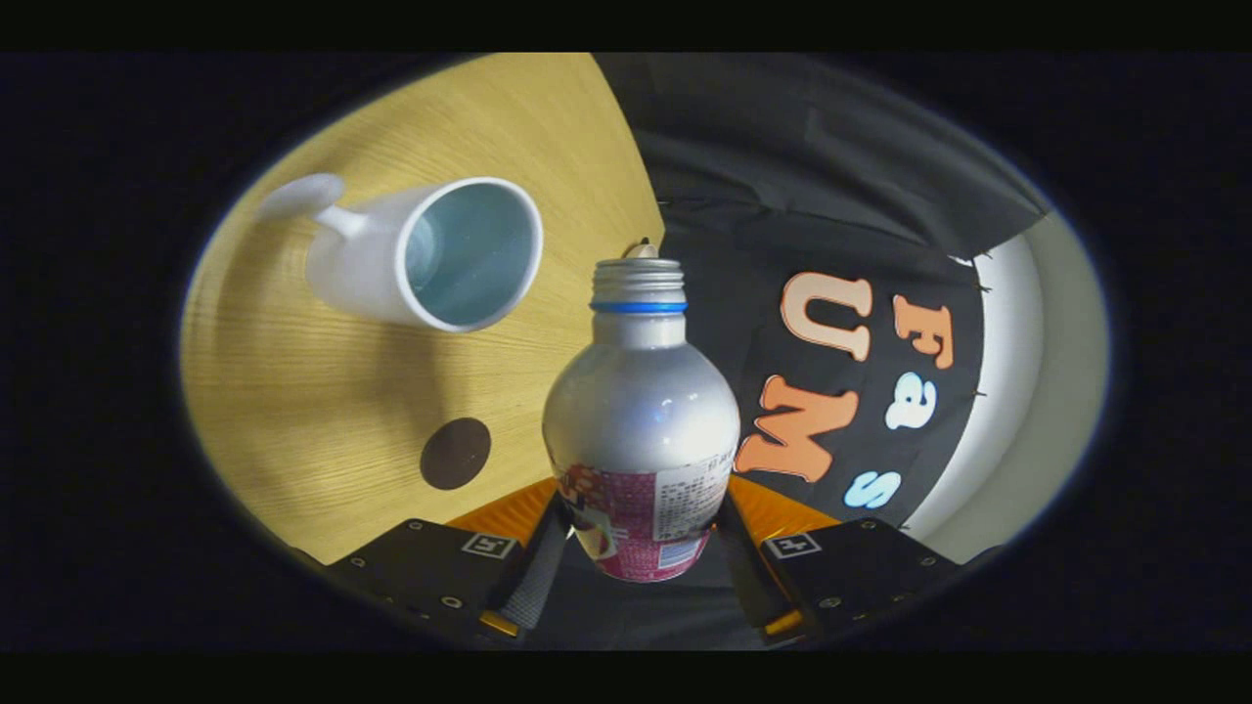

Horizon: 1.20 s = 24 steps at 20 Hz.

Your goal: Take the bottle from table, then pour the juice into the cup, finally place the bottle on the coaster

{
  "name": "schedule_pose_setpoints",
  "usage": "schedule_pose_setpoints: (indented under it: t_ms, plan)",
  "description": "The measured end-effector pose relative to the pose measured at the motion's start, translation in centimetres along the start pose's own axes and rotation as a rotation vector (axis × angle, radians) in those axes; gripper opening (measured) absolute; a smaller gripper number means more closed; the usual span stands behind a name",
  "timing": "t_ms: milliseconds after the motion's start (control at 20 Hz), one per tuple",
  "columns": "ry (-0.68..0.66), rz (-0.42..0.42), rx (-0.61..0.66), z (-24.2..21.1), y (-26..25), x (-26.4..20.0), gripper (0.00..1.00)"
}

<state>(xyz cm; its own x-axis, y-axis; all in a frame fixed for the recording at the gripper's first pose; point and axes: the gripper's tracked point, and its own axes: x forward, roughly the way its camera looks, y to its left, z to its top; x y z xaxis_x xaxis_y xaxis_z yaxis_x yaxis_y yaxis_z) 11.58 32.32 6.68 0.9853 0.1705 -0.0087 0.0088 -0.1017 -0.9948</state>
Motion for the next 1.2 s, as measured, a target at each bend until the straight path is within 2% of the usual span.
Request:
schedule_pose_setpoints:
  t_ms: [300,750,950,1200]
  plan:
    - [-0.009,-0.013,0.406,-1.5,-0.8,0.2,0.77]
    - [-0.002,0.091,0.878,-4.6,0.9,2.0,0.77]
    - [-0.03,0.166,1.135,-4.7,2.1,3.3,0.77]
    - [0.009,0.218,1.323,-6.7,4.5,5.8,0.76]
